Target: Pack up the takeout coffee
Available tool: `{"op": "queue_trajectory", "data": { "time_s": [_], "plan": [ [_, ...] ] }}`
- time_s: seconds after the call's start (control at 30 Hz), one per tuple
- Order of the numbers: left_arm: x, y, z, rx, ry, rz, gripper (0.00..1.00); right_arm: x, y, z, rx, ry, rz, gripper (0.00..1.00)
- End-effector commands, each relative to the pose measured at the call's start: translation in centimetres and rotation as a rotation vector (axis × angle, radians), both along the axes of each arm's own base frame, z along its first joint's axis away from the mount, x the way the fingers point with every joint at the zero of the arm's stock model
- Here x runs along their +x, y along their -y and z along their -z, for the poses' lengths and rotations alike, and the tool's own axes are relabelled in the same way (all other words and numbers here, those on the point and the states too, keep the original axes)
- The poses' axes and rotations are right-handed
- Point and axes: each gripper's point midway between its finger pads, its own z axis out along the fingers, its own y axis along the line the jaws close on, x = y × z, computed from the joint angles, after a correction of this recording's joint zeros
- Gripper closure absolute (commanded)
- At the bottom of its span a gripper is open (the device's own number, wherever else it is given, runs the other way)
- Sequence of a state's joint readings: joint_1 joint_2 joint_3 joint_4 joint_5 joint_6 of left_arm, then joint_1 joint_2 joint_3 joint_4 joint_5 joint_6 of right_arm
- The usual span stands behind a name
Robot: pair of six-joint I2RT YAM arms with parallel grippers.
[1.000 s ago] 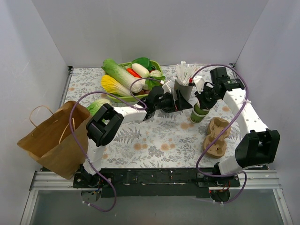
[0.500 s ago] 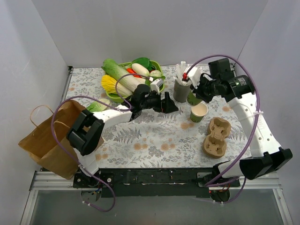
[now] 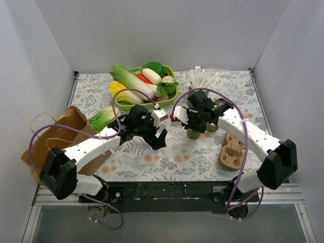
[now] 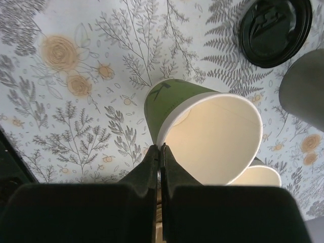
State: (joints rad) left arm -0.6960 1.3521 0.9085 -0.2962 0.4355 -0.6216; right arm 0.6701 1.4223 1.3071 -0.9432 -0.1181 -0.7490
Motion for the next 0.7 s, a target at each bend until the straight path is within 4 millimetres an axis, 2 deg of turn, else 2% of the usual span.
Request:
{"op": "queue_trajectory", "data": {
  "time_s": [0.0,0.07,0.13,0.17,0.27,0.4,0.53,0.63,0.67],
  "plan": [
    [-2.1,-6.9,2.9,0.299,0.040,0.011,0.09,2.4,0.7,2.0,-0.067,0.061,0.074,0.99],
    [-3.3,-9.2,4.3,0.382,0.035,0.015,0.10,2.8,1.3,2.7,-0.109,0.070,0.090,0.99],
    [-4.1,-11.0,4.7,0.441,0.047,0.026,0.10,3.2,1.7,3.1,-0.137,0.084,0.090,0.99],
    [-5.2,-12.0,5.2,0.475,0.018,0.044,0.10,3.3,2.3,3.6,-0.168,0.088,0.095,0.99],
    [-6.6,-13.9,5.6,0.527,0.012,0.056,0.11,3.5,2.8,4.1,-0.197,0.095,0.097,0.99],
    [-6.8,-15.9,6.6,0.614,0.011,0.019,0.11,3.7,3.8,5.0,-0.236,0.101,0.115,0.99],
    [-6.8,-16.9,7.2,0.656,0.028,0.014,0.11,4.5,4.7,5.3,-0.265,0.125,0.138,0.99],
    [-6.6,-15.8,7.0,0.610,0.043,0.043,0.10,4.6,4.4,5.1,-0.237,0.110,0.136,0.99],
    [-6.3,-15.3,6.9,0.588,0.048,0.046,0.10,3.9,3.7,5.1,-0.208,0.069,0.115,0.99]
  ]
}}
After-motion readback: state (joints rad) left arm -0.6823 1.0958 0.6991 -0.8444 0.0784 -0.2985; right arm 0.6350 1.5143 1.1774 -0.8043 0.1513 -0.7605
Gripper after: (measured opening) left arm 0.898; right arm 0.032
